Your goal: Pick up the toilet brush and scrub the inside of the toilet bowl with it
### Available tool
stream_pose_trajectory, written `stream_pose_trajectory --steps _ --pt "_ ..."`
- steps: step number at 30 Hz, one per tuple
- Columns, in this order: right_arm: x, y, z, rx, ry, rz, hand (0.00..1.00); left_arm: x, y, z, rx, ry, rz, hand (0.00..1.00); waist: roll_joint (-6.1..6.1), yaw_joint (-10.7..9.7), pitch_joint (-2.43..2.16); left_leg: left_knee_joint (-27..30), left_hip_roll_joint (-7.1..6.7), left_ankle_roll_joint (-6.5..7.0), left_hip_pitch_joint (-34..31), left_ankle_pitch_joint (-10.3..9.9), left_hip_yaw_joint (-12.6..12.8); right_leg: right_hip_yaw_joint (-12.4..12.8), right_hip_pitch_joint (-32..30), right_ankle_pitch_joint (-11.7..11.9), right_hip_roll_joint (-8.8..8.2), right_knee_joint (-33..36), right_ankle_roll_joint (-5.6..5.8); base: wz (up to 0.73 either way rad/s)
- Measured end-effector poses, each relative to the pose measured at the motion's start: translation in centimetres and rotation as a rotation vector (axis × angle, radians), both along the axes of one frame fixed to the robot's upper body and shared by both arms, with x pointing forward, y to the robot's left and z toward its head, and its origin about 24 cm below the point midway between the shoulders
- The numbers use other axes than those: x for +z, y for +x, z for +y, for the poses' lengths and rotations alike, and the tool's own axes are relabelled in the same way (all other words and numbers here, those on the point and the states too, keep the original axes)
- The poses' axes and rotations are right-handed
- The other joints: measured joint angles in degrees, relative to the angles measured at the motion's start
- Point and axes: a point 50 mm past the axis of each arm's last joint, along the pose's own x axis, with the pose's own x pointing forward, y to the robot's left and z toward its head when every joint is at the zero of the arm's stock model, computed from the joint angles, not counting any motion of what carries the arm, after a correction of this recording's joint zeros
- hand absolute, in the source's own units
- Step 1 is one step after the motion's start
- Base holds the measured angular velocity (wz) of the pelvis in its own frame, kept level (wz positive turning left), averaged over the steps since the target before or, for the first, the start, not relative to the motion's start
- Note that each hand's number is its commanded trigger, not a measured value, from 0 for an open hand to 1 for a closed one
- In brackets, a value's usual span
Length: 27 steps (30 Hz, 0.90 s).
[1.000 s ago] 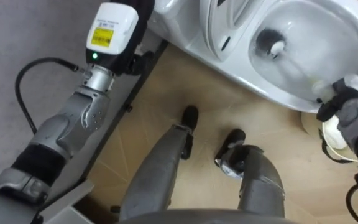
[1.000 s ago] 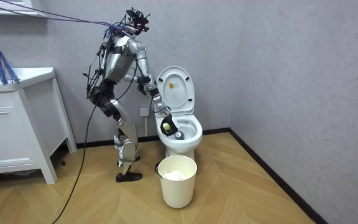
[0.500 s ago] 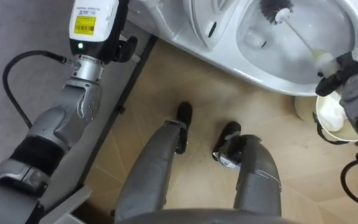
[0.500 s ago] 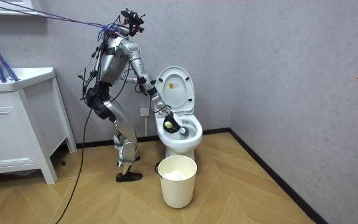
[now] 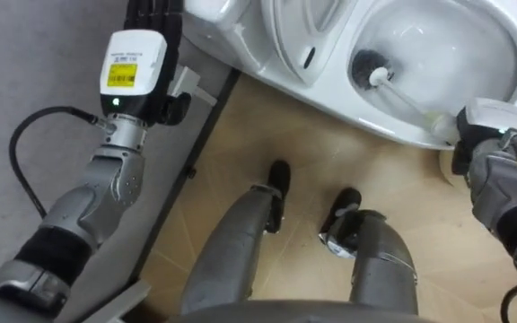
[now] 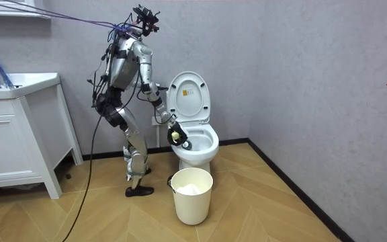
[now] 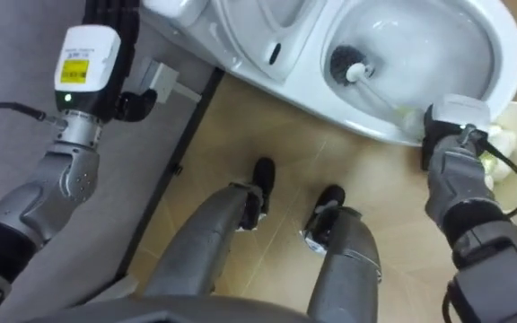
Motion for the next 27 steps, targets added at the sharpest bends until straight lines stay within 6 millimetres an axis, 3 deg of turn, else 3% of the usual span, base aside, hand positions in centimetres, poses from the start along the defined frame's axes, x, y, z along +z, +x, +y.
stream_pose_trajectory --steps 6,10,13,15,17,19,21,24,27 --pt "-1.0 -1.0 2.3 0.037 0.058 0.016 1.00 -0.8 -1.6 1.1 0.072 -0.058 0.001 0.00 -0.59 -3.4 -0.29 -0.7 1.29 -0.19 0.8 0.1 2.1 0.0 1.5 0.4 1.18 -2.3 -0.30 -0.02" --pt "-0.7 -0.7 1.4 0.032 0.023 0.020 1.00 -1.1 -1.8 1.1 0.066 -0.062 0.016 0.00 -0.79 -2.9 -0.28 0.3 1.51 -0.18 0.9 0.1 2.3 -0.1 2.1 0.4 1.33 -2.5 -0.26 -0.01" --pt "0.0 0.2 -0.6 -0.005 0.014 0.025 1.00 -0.7 -1.3 1.0 0.045 -0.064 0.017 0.00 -1.10 -1.6 -0.14 0.3 1.37 -0.17 1.1 0.1 2.3 0.1 1.8 0.3 1.01 -1.6 -0.21 0.00" --pt "0.5 1.2 -1.8 -0.112 0.122 0.003 1.00 -0.2 -0.7 1.1 0.036 -0.057 0.005 0.00 -2.26 -0.3 0.27 0.2 1.13 -0.05 0.8 0.2 2.7 0.3 0.6 -0.2 0.28 0.0 -0.48 0.00" --pt "1.1 2.2 -2.1 -0.200 0.241 -0.044 1.00 0.4 -0.1 1.1 0.031 -0.048 -0.011 0.00 -3.29 -0.4 0.80 0.4 0.10 0.21 0.2 0.4 2.6 0.5 -1.0 -1.3 -1.19 2.9 -0.46 0.18" --pt "2.2 3.3 -2.7 -0.305 0.358 -0.130 1.00 1.1 0.6 0.9 0.023 -0.038 -0.035 0.00 -4.40 -0.9 1.04 0.3 -0.81 0.43 -1.0 1.2 2.8 1.0 -3.3 -2.0 -2.65 5.2 -0.37 0.26" --pt "4.2 4.8 -3.5 -0.401 0.421 -0.220 1.00 1.6 1.0 0.8 0.017 -0.011 -0.055 0.00 -4.70 -0.9 1.24 1.4 -0.90 0.68 -2.6 1.4 3.1 1.2 -4.9 -2.1 -3.28 6.8 -0.31 0.10" --pt "4.0 4.9 -3.4 -0.407 0.424 -0.216 1.00 1.8 1.3 0.8 0.020 0.004 -0.063 0.00 -5.39 -1.4 1.68 2.4 -1.19 0.82 -2.9 1.4 2.9 1.3 -5.2 -2.2 -3.72 7.7 -0.14 0.01" --pt "4.0 5.0 -3.2 -0.408 0.437 -0.220 1.00 2.0 1.6 0.8 0.030 0.023 -0.066 0.00 -5.38 -1.8 1.67 3.0 -1.65 1.05 -3.4 1.5 3.3 2.2 -6.1 -2.6 -4.22 8.8 0.56 -0.06"
